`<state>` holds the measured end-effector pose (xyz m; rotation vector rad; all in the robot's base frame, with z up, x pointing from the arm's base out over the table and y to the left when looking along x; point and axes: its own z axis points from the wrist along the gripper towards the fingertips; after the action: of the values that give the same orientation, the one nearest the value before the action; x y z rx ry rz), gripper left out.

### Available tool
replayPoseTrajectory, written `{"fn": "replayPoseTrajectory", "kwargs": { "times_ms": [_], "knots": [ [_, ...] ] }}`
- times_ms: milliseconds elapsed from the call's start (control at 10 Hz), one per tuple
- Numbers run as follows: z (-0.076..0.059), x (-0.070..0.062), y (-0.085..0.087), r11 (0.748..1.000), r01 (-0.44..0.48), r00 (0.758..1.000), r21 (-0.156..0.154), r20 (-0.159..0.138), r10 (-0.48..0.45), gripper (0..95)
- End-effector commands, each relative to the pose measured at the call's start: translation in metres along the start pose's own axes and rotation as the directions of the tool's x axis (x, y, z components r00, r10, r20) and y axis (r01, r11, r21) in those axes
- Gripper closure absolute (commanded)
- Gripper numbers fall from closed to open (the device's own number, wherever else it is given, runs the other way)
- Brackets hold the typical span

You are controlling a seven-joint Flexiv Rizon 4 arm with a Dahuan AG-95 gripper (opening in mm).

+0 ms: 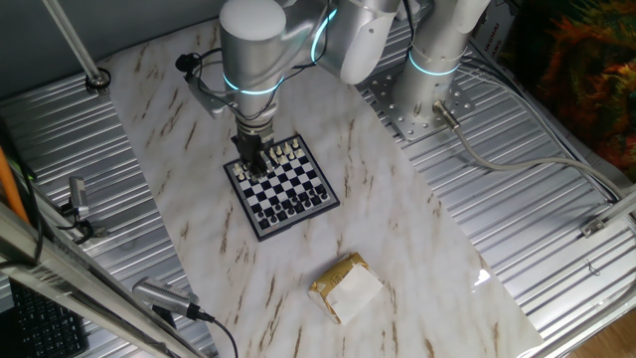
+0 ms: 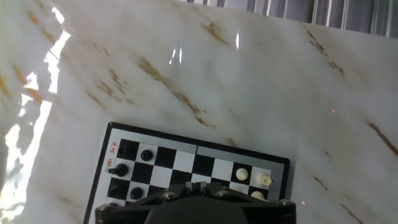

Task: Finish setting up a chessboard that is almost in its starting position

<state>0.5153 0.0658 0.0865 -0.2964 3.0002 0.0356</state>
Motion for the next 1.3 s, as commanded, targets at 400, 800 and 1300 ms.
{"fn": "replayPoseTrajectory", "kwargs": {
  "times_ms": [400,800,1300],
  "knots": [
    [0.001,0.0,0.009,1.0,-0.018,1.0,-0.005,0.001,0.018,95.0],
    [0.006,-0.005,0.023,0.999,-0.032,0.999,-0.003,0.004,0.032,95.0],
    [0.01,-0.009,0.036,0.999,-0.035,0.999,-0.007,-0.005,0.035,95.0]
  ]
}}
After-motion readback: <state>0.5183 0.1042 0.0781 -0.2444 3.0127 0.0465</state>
